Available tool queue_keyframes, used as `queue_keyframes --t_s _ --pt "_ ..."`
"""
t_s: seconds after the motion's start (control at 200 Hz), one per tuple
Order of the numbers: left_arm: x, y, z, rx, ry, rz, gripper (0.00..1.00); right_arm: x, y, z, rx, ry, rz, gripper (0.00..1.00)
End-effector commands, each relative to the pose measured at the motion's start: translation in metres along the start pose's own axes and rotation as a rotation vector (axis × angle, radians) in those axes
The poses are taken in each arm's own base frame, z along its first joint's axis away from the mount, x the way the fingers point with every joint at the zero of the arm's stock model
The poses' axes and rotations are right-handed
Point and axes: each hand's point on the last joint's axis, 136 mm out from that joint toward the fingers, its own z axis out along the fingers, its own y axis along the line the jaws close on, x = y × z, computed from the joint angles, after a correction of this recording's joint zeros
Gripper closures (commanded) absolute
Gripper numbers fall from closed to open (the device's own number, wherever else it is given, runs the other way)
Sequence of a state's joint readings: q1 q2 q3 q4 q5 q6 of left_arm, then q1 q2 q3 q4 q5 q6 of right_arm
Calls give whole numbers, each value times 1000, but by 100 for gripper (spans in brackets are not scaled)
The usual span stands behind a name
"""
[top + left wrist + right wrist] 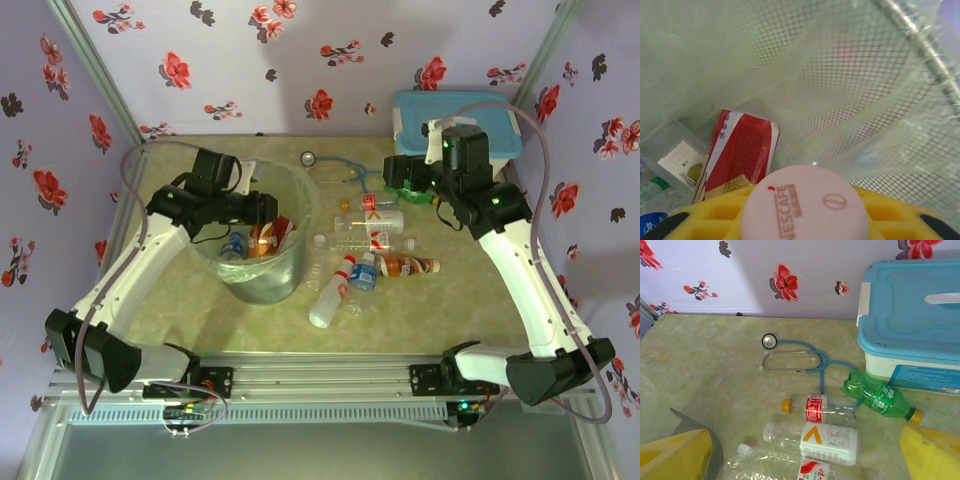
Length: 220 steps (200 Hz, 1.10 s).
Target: Put the plastic bottles in the bin
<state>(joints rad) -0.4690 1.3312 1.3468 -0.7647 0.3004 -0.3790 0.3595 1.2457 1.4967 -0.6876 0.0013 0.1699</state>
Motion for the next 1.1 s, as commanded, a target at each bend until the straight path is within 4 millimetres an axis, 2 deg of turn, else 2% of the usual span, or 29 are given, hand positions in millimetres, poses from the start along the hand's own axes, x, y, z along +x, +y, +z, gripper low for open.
queue_keyframes --t_s 0.0,0.18,0.25,0.3,0.415,0.535,0.67,0.8,0.925,1.095 --pt "9 -5 1 19 -4 19 89 5 -6 4 20 15 32 3" --pt "20 2 13 6 16 13 76 8 -6 8 17 26 45 3" --pt "21 1 15 12 11 22 64 9 -7 9 16 28 50 3" --pt "21 1 16 14 8 30 51 10 -7 10 18 30 50 3" --pt "16 -3 9 20 -10 47 31 11 -9 11 23 34 54 3" --pt "5 -10 -10 19 -53 63 25 12 -11 12 27 36 58 3" --pt "0 -5 -28 -39 -77 57 26 13 -12 14 28 40 61 3" --pt "11 5 -16 -66 -39 25 39 15 -15 17 39 47 67 3" --pt "24 11 1 -61 9 -12 56 22 -41 19 109 85 148 3" --pt "37 16 12 -55 40 -36 75 39 -76 22 154 112 294 3"
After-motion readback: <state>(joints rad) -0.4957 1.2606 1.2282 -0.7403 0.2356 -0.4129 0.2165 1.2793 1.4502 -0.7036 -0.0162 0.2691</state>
